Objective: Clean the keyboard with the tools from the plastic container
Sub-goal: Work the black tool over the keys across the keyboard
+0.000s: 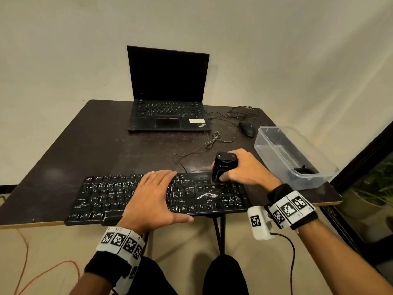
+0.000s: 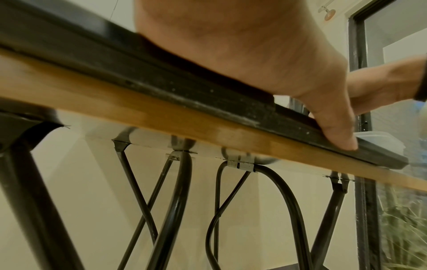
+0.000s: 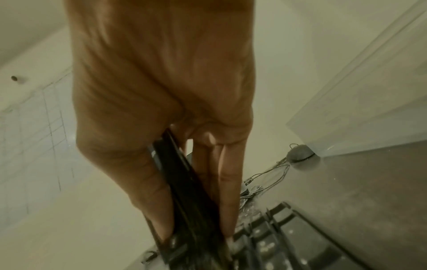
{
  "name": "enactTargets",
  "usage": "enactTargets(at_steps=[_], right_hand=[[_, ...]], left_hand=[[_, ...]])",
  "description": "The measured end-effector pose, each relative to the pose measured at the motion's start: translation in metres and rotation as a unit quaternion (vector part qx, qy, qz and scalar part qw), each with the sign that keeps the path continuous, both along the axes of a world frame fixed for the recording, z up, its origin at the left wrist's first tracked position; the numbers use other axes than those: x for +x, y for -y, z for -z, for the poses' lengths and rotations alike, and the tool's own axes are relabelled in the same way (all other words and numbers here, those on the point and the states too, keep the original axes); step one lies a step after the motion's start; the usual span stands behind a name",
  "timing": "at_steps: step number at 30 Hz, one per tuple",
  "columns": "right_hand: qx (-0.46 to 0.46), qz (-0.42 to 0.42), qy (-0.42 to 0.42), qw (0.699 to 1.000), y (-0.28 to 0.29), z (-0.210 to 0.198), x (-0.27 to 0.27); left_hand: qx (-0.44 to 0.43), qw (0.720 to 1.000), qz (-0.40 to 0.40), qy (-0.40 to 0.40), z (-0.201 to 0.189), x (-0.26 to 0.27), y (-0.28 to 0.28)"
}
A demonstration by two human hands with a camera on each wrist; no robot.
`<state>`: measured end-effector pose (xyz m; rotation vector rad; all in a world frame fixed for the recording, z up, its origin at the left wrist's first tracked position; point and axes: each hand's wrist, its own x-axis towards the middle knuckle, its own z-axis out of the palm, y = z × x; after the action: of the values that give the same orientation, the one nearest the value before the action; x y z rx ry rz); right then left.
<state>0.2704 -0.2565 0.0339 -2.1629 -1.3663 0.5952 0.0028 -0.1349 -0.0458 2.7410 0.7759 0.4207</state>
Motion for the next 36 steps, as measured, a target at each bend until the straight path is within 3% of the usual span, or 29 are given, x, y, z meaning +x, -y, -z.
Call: enactTargets(at_steps=[9,13,17,20,24,27,31,36], right_hand=[[-0.031,0.016,-0.014,0.999,0.013,-0.001,0.013],[0.002,0.056,-0.013,0.998,0.018,0.000,0.023],[-0.025,0.030,-0.047,0.998,0.024,-0.004,0.027],[0.010,0.066,-0.021,0.998,0.025,-0.001,0.029],[-0.005,0.022,-0.049,0.999,0.032,-0.006,0.031],[0.030,0.057,-0.028,0.998,0.034,-0.006,0.034],[-0.011,-0.002,-0.064,0.998,0.043,-0.012,0.034],[0.013,0.009,-0.055,0.998,0.051,-0.012,0.034]], left_hand=[[-0.006,1.000,-0.001,0.002,-0.002,0.000,0.001],[-0.001,1.000,0.000,0.003,-0.001,-0.001,0.002],[0.002,1.000,0.000,0.007,0.000,-0.002,0.001],[0.003,1.000,0.001,0.011,0.001,-0.001,0.000],[0.005,1.000,0.003,0.012,0.001,-0.002,0.000],[0.009,1.000,0.003,0.011,0.001,-0.001,0.001],[0.011,1.000,0.002,0.011,0.001,-0.002,0.000],[0.010,1.000,0.005,0.005,0.001,-0.002,0.001]])
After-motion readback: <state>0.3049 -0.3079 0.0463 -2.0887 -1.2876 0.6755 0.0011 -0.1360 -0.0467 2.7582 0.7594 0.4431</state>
